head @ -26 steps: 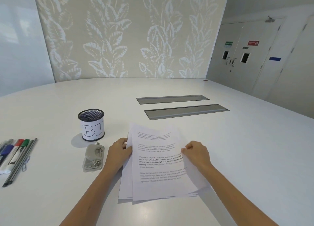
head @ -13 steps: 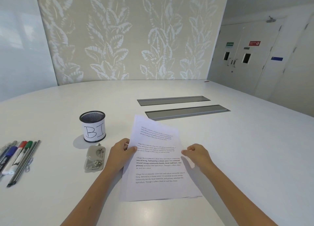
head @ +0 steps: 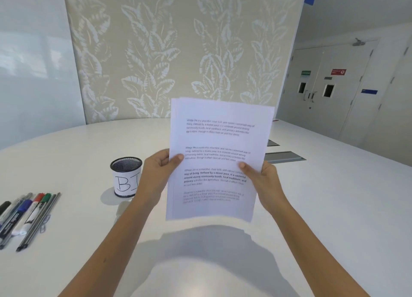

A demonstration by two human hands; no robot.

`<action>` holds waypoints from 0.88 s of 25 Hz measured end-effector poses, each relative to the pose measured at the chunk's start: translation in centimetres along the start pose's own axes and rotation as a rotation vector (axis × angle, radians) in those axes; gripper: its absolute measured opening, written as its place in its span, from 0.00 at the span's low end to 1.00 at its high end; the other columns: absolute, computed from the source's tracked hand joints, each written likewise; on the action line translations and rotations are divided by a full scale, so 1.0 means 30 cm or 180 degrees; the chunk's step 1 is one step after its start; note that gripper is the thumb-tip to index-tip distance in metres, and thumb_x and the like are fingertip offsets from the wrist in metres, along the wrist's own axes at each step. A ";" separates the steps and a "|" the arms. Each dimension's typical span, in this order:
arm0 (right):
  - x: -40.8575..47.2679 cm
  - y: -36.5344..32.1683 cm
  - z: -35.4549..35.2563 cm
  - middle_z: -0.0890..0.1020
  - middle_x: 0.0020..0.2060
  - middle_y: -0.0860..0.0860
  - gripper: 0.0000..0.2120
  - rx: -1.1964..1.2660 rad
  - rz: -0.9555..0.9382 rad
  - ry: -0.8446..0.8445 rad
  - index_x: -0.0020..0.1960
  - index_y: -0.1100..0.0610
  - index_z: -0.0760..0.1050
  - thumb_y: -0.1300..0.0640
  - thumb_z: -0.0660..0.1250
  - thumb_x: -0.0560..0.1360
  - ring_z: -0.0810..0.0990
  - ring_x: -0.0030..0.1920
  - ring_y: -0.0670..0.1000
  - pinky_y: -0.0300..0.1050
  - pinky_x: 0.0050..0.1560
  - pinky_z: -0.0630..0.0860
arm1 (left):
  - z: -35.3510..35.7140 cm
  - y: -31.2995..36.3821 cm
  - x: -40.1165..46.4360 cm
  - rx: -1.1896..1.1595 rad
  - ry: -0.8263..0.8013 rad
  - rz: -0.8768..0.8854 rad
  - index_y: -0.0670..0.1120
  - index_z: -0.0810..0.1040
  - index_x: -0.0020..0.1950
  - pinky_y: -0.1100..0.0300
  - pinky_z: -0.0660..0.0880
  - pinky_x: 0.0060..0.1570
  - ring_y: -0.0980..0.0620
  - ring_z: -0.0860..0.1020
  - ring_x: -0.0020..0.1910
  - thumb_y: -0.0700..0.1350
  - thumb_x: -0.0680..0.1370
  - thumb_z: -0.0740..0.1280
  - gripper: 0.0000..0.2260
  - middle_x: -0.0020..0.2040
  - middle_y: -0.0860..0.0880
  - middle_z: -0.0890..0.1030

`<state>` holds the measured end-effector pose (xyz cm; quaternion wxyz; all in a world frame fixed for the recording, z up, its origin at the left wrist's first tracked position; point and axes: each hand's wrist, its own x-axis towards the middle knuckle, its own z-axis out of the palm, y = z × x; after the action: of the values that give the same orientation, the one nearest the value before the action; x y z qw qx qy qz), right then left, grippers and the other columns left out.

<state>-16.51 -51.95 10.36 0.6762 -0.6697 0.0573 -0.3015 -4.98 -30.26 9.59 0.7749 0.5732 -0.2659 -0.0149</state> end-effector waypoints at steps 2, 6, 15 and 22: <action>-0.006 -0.032 0.009 0.86 0.45 0.49 0.06 -0.0010 -0.0242 0.0067 0.50 0.55 0.81 0.60 0.69 0.74 0.85 0.45 0.49 0.42 0.45 0.81 | 0.019 0.027 0.004 -0.0006 0.0072 0.0215 0.41 0.81 0.52 0.54 0.79 0.47 0.49 0.83 0.44 0.40 0.76 0.67 0.07 0.48 0.44 0.85; -0.053 0.024 0.008 0.86 0.47 0.52 0.09 -0.0052 -0.0173 0.0059 0.53 0.58 0.80 0.58 0.69 0.73 0.84 0.48 0.55 0.48 0.48 0.81 | 0.008 -0.040 -0.041 0.0200 0.0193 0.0138 0.44 0.82 0.49 0.50 0.78 0.49 0.49 0.82 0.44 0.41 0.77 0.67 0.05 0.46 0.47 0.86; -0.045 0.070 0.017 0.86 0.49 0.53 0.11 0.0183 0.0006 -0.0059 0.54 0.59 0.80 0.57 0.70 0.73 0.84 0.49 0.54 0.50 0.49 0.81 | 0.004 -0.080 -0.051 0.0277 0.0226 0.0011 0.42 0.81 0.51 0.53 0.78 0.47 0.48 0.83 0.45 0.43 0.77 0.66 0.07 0.48 0.43 0.85; -0.083 0.210 0.007 0.86 0.48 0.55 0.09 0.0150 0.0412 -0.0035 0.52 0.60 0.81 0.60 0.69 0.73 0.84 0.48 0.57 0.48 0.44 0.81 | -0.015 -0.193 -0.113 0.0518 0.0329 -0.0295 0.45 0.81 0.52 0.59 0.78 0.45 0.44 0.82 0.51 0.43 0.77 0.68 0.06 0.47 0.51 0.86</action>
<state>-16.36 -51.06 3.65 0.7102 -0.6501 0.0897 -0.2548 -6.06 -30.73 2.96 0.7370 0.6459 -0.1992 0.0005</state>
